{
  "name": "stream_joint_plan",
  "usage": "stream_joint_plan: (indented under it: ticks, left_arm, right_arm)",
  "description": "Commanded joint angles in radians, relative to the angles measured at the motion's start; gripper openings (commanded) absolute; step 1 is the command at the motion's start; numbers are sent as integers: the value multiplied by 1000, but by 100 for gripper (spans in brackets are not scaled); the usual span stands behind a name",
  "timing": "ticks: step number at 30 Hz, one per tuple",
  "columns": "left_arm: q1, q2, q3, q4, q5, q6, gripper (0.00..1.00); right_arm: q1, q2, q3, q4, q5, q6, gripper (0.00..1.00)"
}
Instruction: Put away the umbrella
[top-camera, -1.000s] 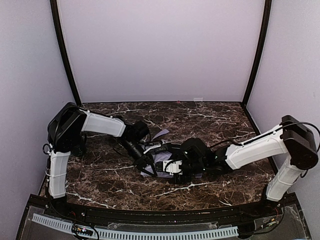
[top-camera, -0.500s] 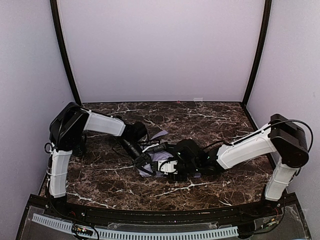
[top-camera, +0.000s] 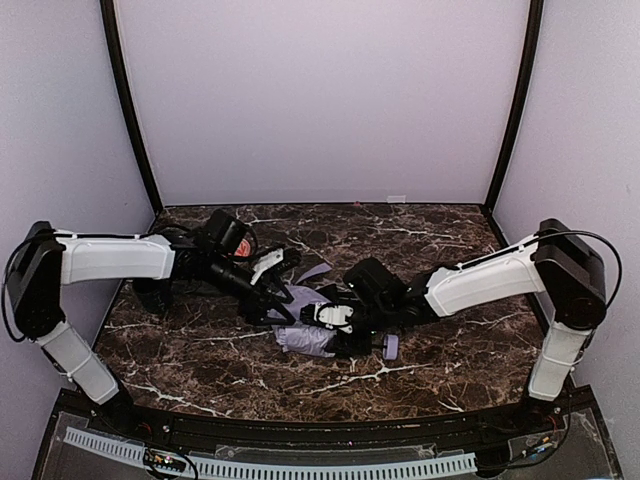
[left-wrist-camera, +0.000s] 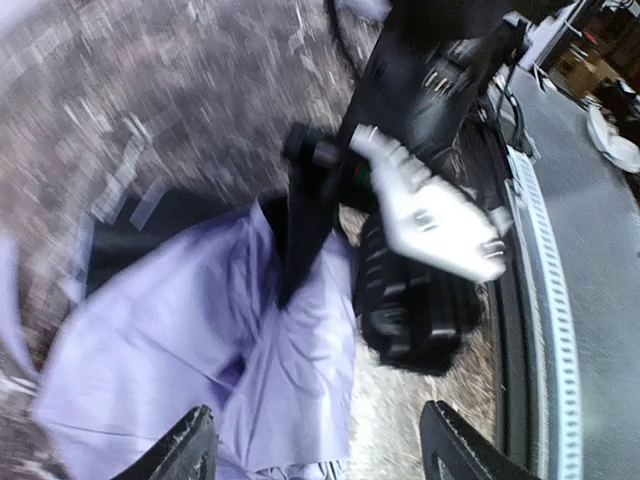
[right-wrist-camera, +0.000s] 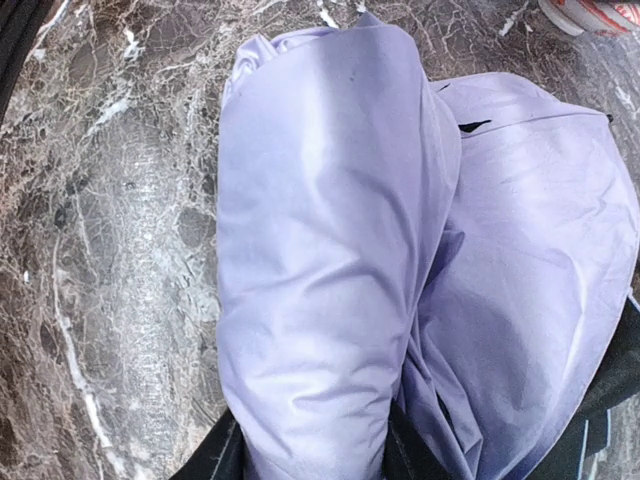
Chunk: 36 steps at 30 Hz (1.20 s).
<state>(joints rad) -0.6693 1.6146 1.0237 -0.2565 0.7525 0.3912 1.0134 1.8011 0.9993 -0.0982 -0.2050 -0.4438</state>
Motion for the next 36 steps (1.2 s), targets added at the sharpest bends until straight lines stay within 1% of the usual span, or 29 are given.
stream_joint_plan:
  ticks: [1,3,7,9,11,12,14,15,19,22,25,28,30,32,36]
  left_arm:
    - [3,-136,-134,248,-99,20,71]
    - [1,-156,-152,208,-83,77,71]
    - [-2,-144,-151,109,-151,155,71]
    - [-28,-143,-156,92,-174,209,73]
    - [-94,-145,-165,107,-265,276,73]
    - [-153,-145,-172,125,-325,315,73]
    - [-227,-142,-196,196,-440,380,74]
    - [-248,-137,-205,229,-472,403,75]
    - [-268,-101,-220,304,-515,474,78]
    - [-268,-38,-195,262,-562,511,78]
    - [-268,34,-156,175,-564,498,78]
    - [-268,81,-102,81,-493,422,78]
    - [-268,99,-92,62,-442,381,78]
    - [-268,128,-80,41,-427,362,78]
    - [-268,230,-12,-107,-478,349,69]
  right_arm:
    - [-34,95,7,-290,-144,114,1]
    - [-50,113,32,-321,-180,132,1]
    - [-117,157,106,-394,-311,159,1]
    - [-149,191,141,-434,-396,176,1]
    - [-174,231,180,-476,-471,181,1]
    - [-185,254,200,-508,-501,182,1]
    - [-201,298,229,-551,-546,185,1]
    - [-206,320,241,-569,-560,184,1]
    - [-214,383,277,-613,-593,180,0]
    - [-222,406,293,-621,-610,184,0]
    - [-233,415,304,-619,-615,191,0]
    - [-246,418,324,-605,-593,220,1]
    - [-253,420,336,-592,-590,242,1]
    - [-253,420,350,-586,-594,250,2]
    - [-264,403,361,-572,-575,277,7]
